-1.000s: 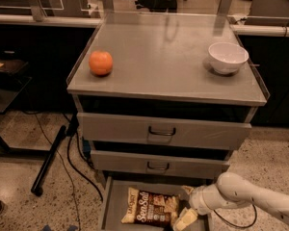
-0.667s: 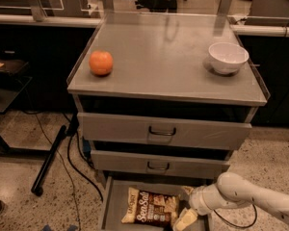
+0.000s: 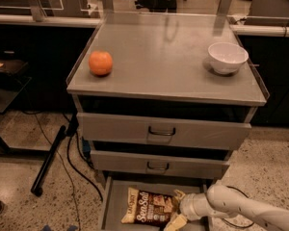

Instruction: Pick brown chip bag from bottom drawer and place on counter

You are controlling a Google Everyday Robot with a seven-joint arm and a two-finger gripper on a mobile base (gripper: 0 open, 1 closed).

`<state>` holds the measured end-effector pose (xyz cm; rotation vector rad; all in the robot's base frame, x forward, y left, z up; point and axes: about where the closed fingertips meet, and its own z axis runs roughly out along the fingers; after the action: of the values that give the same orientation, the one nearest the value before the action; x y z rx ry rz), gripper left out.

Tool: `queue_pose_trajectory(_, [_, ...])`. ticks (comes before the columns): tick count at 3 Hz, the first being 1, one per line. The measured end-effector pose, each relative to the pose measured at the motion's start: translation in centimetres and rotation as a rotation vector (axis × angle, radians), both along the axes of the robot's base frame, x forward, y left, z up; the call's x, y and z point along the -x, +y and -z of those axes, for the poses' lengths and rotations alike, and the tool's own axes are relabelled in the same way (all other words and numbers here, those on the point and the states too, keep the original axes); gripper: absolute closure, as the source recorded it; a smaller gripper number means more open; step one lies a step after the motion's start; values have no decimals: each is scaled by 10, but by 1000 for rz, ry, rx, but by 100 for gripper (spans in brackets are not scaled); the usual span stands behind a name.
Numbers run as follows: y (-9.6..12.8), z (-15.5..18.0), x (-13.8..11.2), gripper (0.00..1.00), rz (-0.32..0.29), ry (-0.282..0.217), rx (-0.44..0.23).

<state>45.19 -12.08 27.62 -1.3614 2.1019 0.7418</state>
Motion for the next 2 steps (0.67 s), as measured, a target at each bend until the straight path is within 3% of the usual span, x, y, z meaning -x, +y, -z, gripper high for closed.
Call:
queue_pose_trajectory(1, [1,2,1,0,0,2,-2])
queue_pose_trajectory(2, [10,16,-1,0,30,-30,-8])
